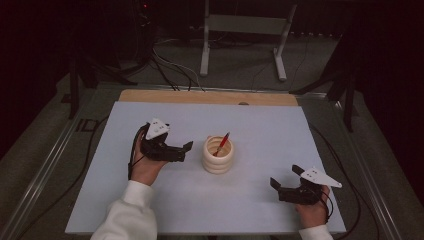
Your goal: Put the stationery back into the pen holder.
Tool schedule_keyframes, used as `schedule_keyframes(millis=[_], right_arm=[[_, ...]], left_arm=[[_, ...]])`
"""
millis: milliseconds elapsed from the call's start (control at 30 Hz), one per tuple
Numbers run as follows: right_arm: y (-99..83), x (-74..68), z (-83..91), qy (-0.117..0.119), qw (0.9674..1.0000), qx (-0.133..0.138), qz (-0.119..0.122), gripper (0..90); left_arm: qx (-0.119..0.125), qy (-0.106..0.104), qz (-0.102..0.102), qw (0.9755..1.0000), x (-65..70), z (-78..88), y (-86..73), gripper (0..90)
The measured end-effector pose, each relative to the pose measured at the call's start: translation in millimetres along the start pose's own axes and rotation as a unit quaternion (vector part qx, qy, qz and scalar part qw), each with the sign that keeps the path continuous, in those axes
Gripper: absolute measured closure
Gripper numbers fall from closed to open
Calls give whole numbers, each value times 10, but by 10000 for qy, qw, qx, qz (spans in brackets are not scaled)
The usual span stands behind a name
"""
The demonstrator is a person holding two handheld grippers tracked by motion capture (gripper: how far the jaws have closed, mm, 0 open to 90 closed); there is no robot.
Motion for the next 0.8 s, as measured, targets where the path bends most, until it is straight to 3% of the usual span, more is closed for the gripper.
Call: schedule_keyframes(millis=[800], right_arm=[[-1, -17, -3, 13, 10000, 17, 14, 2]], left_arm=[[80, 388, 242, 9989, -256, 345, -588, 2]])
Point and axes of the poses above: each handheld gripper's, and its own axes: z roughly backward along the jaws, y roughly out of its top, x roughly to its right, the point moved 4 cm from there along -z, roughly forward along the jaws, and after that the axes turned 5 degrees about y, right-handed, at the moved point
